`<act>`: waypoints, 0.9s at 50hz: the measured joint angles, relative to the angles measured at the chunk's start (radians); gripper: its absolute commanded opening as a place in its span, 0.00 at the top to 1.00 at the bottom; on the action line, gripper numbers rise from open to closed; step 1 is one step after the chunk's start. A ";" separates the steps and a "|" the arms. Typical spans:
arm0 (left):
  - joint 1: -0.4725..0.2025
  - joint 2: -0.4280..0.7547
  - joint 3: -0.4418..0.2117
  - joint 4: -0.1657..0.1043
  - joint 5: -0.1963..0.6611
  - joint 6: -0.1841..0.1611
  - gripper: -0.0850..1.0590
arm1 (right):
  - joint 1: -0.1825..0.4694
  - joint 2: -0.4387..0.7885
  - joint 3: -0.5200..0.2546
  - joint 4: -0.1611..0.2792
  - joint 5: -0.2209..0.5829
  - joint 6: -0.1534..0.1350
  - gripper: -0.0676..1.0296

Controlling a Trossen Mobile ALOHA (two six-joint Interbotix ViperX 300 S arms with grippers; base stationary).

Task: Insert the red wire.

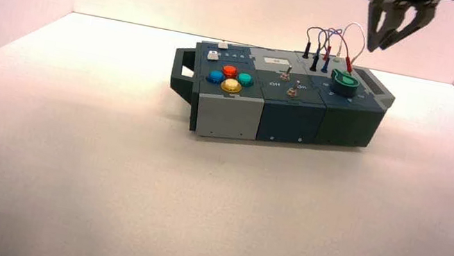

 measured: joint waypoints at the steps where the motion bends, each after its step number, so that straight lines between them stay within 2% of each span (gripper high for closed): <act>1: 0.000 -0.003 0.000 0.000 0.000 0.000 0.69 | 0.000 0.014 -0.009 0.000 -0.003 -0.002 0.64; 18: 0.000 -0.032 0.000 -0.002 0.003 -0.002 0.69 | 0.000 0.114 -0.101 -0.006 -0.015 -0.008 0.63; 45: 0.000 -0.032 0.002 -0.002 0.008 -0.002 0.69 | 0.000 0.224 -0.149 -0.023 -0.012 -0.021 0.63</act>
